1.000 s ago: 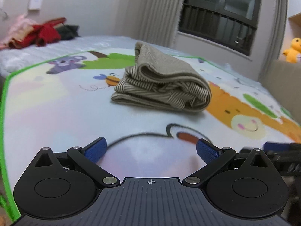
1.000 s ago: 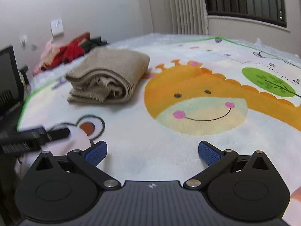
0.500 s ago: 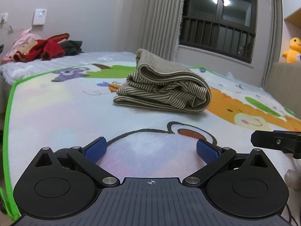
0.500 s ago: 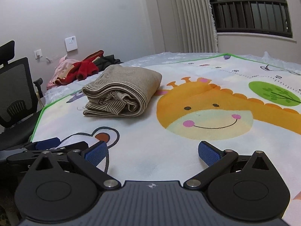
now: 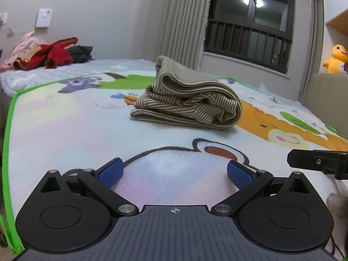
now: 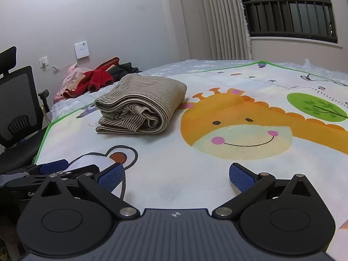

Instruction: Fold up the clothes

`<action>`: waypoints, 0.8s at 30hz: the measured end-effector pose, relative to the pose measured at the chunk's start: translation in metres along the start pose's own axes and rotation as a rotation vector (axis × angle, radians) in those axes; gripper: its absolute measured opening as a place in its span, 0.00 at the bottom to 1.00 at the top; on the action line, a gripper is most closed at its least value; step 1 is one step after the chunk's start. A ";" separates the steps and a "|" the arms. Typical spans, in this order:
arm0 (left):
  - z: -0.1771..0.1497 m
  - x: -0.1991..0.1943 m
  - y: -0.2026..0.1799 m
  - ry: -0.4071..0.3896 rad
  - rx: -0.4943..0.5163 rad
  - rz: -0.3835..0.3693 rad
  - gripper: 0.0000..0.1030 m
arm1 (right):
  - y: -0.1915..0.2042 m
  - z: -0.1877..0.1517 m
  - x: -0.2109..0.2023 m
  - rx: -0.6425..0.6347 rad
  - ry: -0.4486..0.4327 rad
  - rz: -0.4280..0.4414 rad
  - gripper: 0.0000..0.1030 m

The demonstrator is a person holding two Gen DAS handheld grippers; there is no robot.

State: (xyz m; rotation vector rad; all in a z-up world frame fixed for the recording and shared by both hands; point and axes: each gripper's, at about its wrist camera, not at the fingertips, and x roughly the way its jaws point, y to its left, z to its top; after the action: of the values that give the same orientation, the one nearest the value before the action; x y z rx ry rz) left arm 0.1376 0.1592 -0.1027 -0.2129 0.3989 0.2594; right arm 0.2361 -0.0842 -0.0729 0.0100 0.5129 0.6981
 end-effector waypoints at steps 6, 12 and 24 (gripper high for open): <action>-0.001 0.000 0.000 -0.003 0.005 0.000 1.00 | -0.001 0.000 -0.001 0.007 -0.001 -0.003 1.00; -0.001 0.000 0.001 -0.006 0.002 -0.006 1.00 | -0.001 0.000 -0.001 0.008 0.000 -0.005 1.00; -0.002 -0.002 0.002 -0.011 -0.003 -0.014 1.00 | -0.001 -0.001 -0.001 0.010 -0.004 -0.011 1.00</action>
State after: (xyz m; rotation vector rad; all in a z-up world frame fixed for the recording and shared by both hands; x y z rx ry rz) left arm 0.1348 0.1607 -0.1039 -0.2170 0.3865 0.2470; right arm 0.2356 -0.0853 -0.0732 0.0177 0.5118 0.6853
